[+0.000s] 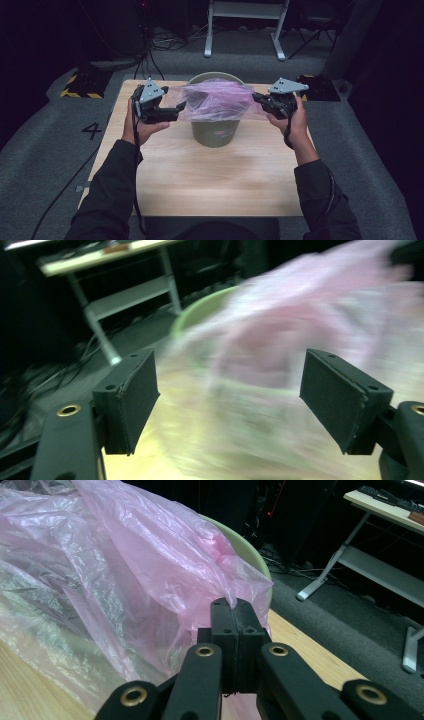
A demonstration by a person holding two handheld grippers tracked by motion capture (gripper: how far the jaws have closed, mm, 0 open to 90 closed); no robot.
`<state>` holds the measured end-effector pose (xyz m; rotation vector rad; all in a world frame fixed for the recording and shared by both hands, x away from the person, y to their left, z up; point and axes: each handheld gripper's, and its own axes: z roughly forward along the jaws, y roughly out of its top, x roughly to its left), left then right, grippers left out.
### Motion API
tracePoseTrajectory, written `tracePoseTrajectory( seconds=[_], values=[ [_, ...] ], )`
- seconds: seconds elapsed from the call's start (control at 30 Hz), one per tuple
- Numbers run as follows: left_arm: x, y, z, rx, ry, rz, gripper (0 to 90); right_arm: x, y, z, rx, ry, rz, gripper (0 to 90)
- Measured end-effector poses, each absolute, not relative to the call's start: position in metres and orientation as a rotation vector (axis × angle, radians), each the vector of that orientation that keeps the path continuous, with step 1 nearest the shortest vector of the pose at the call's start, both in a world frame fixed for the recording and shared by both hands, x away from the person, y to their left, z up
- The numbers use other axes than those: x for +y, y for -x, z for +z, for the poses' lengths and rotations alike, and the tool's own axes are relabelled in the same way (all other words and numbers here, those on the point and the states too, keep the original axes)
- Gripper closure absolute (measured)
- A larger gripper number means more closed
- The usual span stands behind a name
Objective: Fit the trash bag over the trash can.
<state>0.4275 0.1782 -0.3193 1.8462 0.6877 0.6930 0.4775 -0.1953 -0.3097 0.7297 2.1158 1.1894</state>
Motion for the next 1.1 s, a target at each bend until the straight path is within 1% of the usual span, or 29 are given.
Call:
tracePoseTrajectory(
  seconds=[0.1, 0.2, 0.3, 0.43, 0.5, 0.6, 0.63, 0.7, 0.8, 0.83, 0.87, 0.9, 0.97, 1.0, 1.1],
  values=[
    [0.166, -0.410, -0.324, 0.581, -1.919, 0.679, 23.2, -0.193, -0.477, -0.309, 2.128, -0.723, 1.178, 90.0],
    [0.157, -0.402, -0.328, 0.531, -1.957, 0.661, 22.6, -0.191, -0.477, -0.308, 2.130, -0.721, 1.168, 90.0],
    [0.154, -0.403, -0.331, 0.529, -1.983, 0.658, 21.4, -0.192, -0.476, -0.307, 2.142, -0.724, 1.190, 90.0],
    [0.154, -0.412, -0.338, 0.570, -2.012, 0.667, 21.1, -0.192, -0.475, -0.306, 2.151, -0.718, 1.188, 90.0],
    [0.155, -0.417, -0.340, 0.591, -2.018, 0.681, 27.4, -0.193, -0.476, -0.306, 2.155, -0.718, 1.187, 90.0],
    [0.158, -0.425, -0.344, 0.610, -2.008, 0.761, 32.1, -0.193, -0.476, -0.305, 2.156, -0.715, 1.187, 89.8],
    [0.160, -0.428, -0.344, 0.611, -2.007, 0.759, 33.9, -0.194, -0.476, -0.305, 2.158, -0.715, 1.189, 89.7],
    [0.162, -0.434, -0.346, 0.618, -2.016, 0.750, 34.1, -0.194, -0.475, -0.305, 2.159, -0.714, 1.187, 89.4],
    [0.160, -0.441, -0.349, 0.614, -2.041, 0.776, 35.2, -0.195, -0.474, -0.305, 2.165, -0.715, 1.189, 89.4],
    [0.159, -0.442, -0.349, 0.612, -2.057, 0.800, 37.9, -0.195, -0.474, -0.305, 2.169, -0.714, 1.191, 89.4],
    [0.158, -0.443, -0.349, 0.599, -2.072, 0.809, 43.1, -0.194, -0.474, -0.306, 2.177, -0.714, 1.194, 89.4],
    [0.156, -0.444, -0.350, 0.585, -2.083, 0.859, 46.7, -0.194, -0.474, -0.306, 2.180, -0.714, 1.194, 89.4],
    [0.155, -0.445, -0.351, 0.560, -2.106, 0.902, 57.9, -0.193, -0.474, -0.306, 2.181, -0.716, 1.194, 89.4],
    [0.156, -0.446, -0.352, 0.554, -2.107, 0.894, 65.8, -0.194, -0.474, -0.306, 2.180, -0.716, 1.206, 89.4],
    [0.160, -0.449, -0.355, 0.532, -2.143, 0.873, 80.0, -0.195, -0.473, -0.304, 2.171, -0.711, 1.228, 89.5]
  ],
)
